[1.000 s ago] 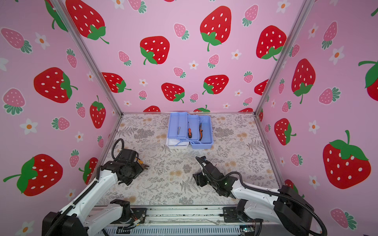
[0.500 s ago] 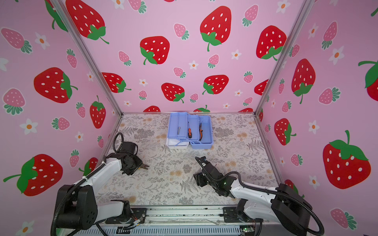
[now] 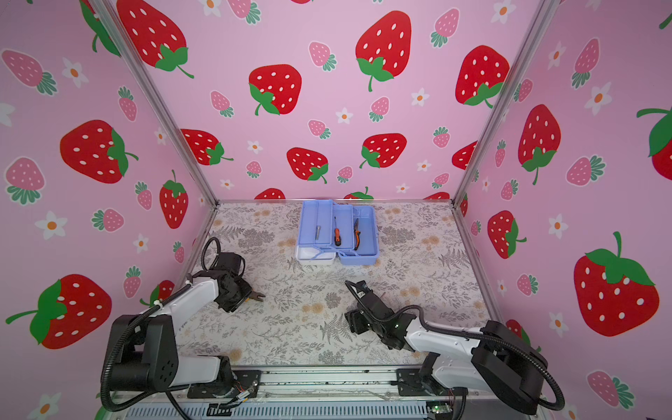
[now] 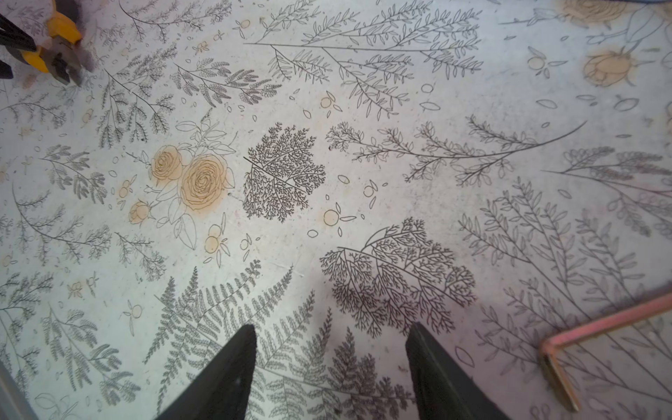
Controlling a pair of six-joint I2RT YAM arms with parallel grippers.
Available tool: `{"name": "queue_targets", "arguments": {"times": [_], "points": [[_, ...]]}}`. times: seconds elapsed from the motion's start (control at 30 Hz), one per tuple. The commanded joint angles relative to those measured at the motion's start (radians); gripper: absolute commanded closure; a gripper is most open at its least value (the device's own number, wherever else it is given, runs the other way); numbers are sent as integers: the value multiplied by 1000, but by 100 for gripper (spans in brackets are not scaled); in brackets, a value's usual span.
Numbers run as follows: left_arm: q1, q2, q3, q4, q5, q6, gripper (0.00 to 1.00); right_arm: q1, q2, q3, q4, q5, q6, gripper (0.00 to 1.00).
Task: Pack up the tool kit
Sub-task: 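Grasp the yellow-black pliers at the joint with the left gripper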
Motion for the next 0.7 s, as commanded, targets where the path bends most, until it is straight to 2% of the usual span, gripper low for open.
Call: {"name": "queue_targets", "arguments": {"times": [0.0, 0.1, 0.17, 0.23, 0.3, 0.37, 0.43, 0.5, 0.67], "points": [[15, 38, 3, 12, -15, -2, 67, 4, 5, -11, 12, 5, 22, 30], [17, 82, 18, 30, 1, 11, 79, 4, -1, -18, 14, 6, 24, 30], [16, 104, 14, 43, 12, 10, 80, 5, -6, -22, 11, 17, 24, 30], [16, 113, 0, 61, 31, 8, 78, 5, -10, -20, 4, 21, 27, 30], [14, 115, -16, 74, 32, 12, 66, 4, -14, -20, 5, 20, 27, 30], [14, 113, -31, 83, 23, 16, 58, 4, -13, -22, 12, 26, 23, 30], [16, 114, -47, 94, 30, 13, 58, 5, -6, -14, 4, 29, 21, 30], [15, 118, -53, 103, 39, 16, 64, 5, -1, -2, -3, 24, 20, 30], [11, 110, -55, 108, 71, 22, 92, 4, 16, 4, 4, 27, 16, 30]]}}
